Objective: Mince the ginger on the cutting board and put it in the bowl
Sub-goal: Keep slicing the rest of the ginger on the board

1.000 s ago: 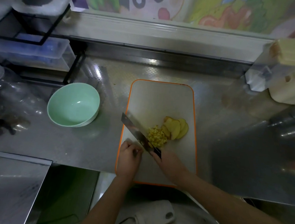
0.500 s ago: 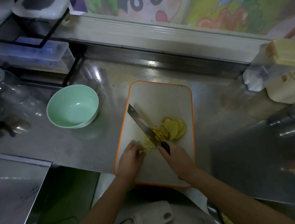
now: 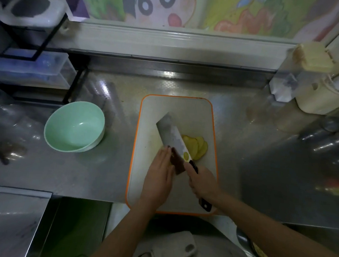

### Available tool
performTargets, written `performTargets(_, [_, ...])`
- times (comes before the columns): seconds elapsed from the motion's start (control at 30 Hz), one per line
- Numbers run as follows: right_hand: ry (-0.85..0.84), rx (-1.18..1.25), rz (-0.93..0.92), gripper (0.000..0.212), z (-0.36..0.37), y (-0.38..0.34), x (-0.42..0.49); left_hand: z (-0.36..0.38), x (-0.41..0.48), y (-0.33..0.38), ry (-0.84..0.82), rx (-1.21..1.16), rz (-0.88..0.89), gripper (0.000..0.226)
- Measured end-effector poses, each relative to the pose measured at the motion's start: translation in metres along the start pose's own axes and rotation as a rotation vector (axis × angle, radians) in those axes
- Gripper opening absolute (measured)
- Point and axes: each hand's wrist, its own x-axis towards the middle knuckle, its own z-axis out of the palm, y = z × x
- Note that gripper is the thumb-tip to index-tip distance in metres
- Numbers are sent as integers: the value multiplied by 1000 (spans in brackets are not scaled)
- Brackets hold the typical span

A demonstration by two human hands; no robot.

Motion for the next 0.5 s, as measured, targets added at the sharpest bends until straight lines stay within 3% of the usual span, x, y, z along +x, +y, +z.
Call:
performTargets(0.13, [-46, 265, 160, 46, -2, -2, 4, 5, 2, 0, -108, 134, 21, 63])
performTargets(0.27, [-52, 298, 191, 46, -7, -3, 2, 4, 2, -7, -140, 300, -86, 75])
performTargets(0.43, [25, -207, -99, 43, -14, 0, -1, -8, 6, 1, 127, 202, -127, 23])
performTargets(0.5, [-15, -398, -192, 36, -18, 3, -1, -15, 13, 6, 211, 201, -139, 14])
